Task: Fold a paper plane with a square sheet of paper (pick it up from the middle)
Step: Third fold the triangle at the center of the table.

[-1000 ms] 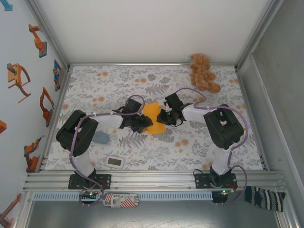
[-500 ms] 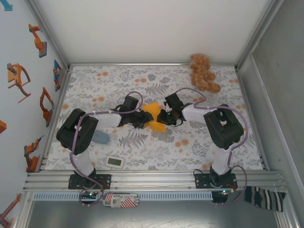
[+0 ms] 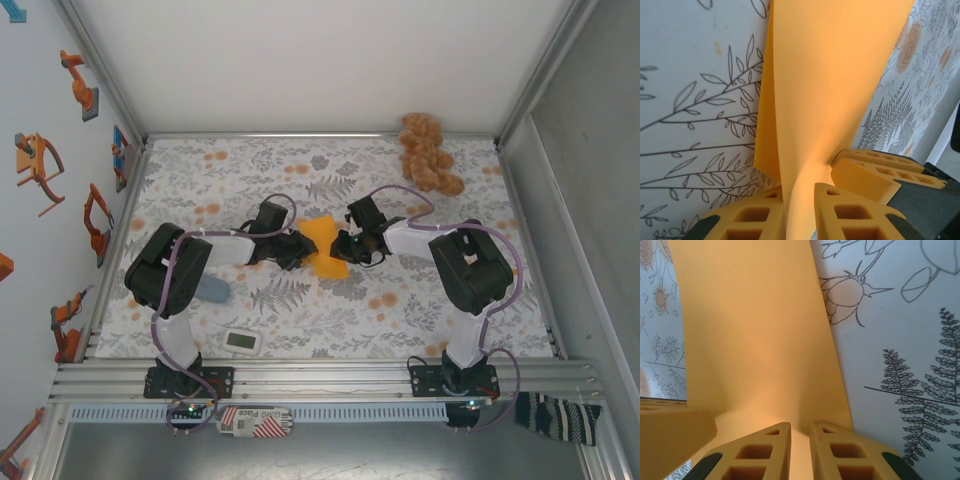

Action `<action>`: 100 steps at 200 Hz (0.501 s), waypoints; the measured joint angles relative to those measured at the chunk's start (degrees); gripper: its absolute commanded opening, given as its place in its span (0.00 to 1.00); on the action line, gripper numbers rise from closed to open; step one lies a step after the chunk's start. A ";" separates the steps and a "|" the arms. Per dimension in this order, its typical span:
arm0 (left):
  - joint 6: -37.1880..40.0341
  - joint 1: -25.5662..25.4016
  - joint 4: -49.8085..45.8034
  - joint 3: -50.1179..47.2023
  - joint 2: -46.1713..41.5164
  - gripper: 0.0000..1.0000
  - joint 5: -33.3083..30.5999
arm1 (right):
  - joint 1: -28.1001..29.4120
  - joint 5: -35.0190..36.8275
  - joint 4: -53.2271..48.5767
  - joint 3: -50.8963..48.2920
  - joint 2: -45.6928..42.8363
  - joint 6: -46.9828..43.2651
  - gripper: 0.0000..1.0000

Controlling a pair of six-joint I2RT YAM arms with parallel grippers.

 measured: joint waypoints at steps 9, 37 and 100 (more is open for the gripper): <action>-0.26 0.07 0.11 0.00 0.00 0.14 0.02 | 0.00 -0.02 0.09 -0.09 -0.07 0.00 0.19; -1.14 0.07 0.24 0.00 0.00 0.05 0.02 | -0.04 0.00 0.55 -0.74 -1.01 0.04 0.23; -1.40 0.07 0.09 0.02 -0.13 0.03 0.00 | -0.15 2.38 1.79 -5.46 -14.03 -9.55 0.63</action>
